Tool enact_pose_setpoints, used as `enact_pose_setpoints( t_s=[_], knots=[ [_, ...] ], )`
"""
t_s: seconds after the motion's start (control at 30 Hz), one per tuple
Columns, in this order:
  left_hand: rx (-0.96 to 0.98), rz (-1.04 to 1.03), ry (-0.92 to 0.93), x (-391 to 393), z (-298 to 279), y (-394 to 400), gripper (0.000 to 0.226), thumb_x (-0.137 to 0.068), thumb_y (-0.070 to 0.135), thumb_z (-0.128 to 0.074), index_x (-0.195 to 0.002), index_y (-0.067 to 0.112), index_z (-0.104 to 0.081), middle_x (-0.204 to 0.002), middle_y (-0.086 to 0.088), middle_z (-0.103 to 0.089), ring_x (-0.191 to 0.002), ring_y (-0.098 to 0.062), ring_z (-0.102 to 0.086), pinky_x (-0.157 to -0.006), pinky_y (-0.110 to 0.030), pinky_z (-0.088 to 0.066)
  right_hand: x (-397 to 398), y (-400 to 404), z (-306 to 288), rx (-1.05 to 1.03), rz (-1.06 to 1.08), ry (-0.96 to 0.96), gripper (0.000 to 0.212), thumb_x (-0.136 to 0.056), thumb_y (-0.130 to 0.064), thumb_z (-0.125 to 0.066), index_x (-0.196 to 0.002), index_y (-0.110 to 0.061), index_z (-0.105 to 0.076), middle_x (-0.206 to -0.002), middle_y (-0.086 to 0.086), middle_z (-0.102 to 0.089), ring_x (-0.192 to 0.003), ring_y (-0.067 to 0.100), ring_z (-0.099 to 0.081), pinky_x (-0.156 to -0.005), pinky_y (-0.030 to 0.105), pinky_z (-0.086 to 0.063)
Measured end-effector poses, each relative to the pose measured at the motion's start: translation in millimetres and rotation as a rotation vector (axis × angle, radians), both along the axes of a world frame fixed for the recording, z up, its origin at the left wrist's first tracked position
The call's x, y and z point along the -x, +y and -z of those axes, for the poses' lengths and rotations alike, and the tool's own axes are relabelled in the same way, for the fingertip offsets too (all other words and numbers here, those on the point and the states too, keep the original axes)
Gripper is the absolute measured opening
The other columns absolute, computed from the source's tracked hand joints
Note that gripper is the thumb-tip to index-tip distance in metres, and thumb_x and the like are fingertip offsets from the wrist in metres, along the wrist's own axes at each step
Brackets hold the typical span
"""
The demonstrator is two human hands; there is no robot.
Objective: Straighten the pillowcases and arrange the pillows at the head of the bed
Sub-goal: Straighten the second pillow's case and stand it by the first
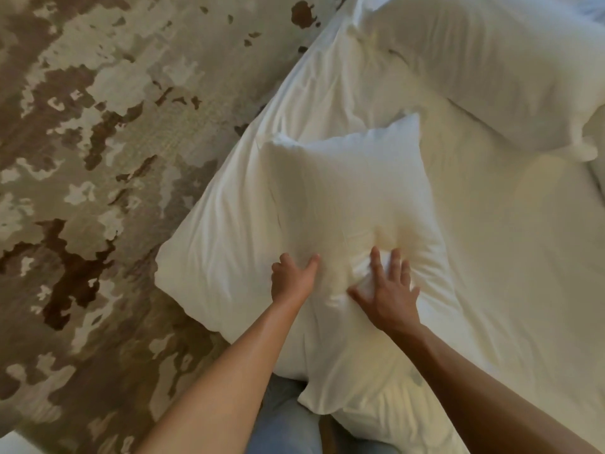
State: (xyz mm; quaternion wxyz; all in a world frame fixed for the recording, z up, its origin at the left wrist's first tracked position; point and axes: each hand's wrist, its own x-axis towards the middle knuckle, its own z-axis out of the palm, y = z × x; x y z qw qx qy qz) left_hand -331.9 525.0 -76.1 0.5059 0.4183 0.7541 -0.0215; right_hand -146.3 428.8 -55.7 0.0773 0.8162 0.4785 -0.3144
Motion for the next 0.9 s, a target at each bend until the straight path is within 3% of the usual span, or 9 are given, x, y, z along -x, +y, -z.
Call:
enact_pose_setpoints(
  t_s=[0.27, 0.47, 0.7, 0.9],
  knots=[
    [-0.061, -0.123, -0.111, -18.4, 48.0, -9.6, 0.111, -0.080, 0.073, -0.066, -0.158, 0.004, -0.026, -0.156, -0.021, -0.043, -0.143, -0.035, -0.044, -0.117, -0.041, -0.037, -9.4, -0.9, 25.2, -0.021, 0.010, -0.023, 0.105, -0.086, -0.082, -0.051, -0.160, -0.050, 0.015, -0.173, 0.000, 0.022, -0.161, 0.036, 0.006, -0.120, 0.071, -0.021],
    [-0.049, -0.242, -0.169, -29.4, 68.2, -11.3, 0.090, -0.078, 0.068, -0.074, -0.132, -0.002, -0.053, -0.134, -0.021, -0.062, -0.126, -0.035, -0.060, -0.105, -0.043, -0.049, -11.3, -5.6, 33.0, -0.045, 0.008, -0.047, 0.103, -0.084, -0.086, -0.045, -0.159, -0.053, 0.016, -0.174, -0.001, 0.022, -0.161, 0.036, 0.005, -0.120, 0.070, -0.021],
    [-0.127, -0.319, -0.272, -41.0, 61.4, -22.7, 0.076, -0.078, 0.066, -0.074, -0.126, 0.010, -0.059, -0.122, -0.009, -0.070, -0.114, -0.029, -0.067, -0.097, -0.039, -0.054, -22.5, -10.0, 22.1, -0.077, 0.014, -0.004, 0.102, -0.083, -0.087, -0.047, -0.159, -0.054, 0.013, -0.174, -0.002, 0.017, -0.161, 0.033, 0.004, -0.121, 0.069, -0.021],
    [-0.274, -0.269, -0.383, -60.2, 13.6, -31.4, 0.056, -0.077, 0.050, -0.081, -0.117, 0.017, -0.058, -0.110, 0.001, -0.070, -0.104, -0.024, -0.069, -0.088, -0.032, -0.053, -56.9, -23.5, -7.6, -0.118, 0.130, 0.117, 0.105, -0.083, -0.077, -0.062, -0.161, -0.051, 0.004, -0.176, 0.000, 0.002, -0.161, 0.030, -0.007, -0.123, 0.064, -0.025]
  ],
)
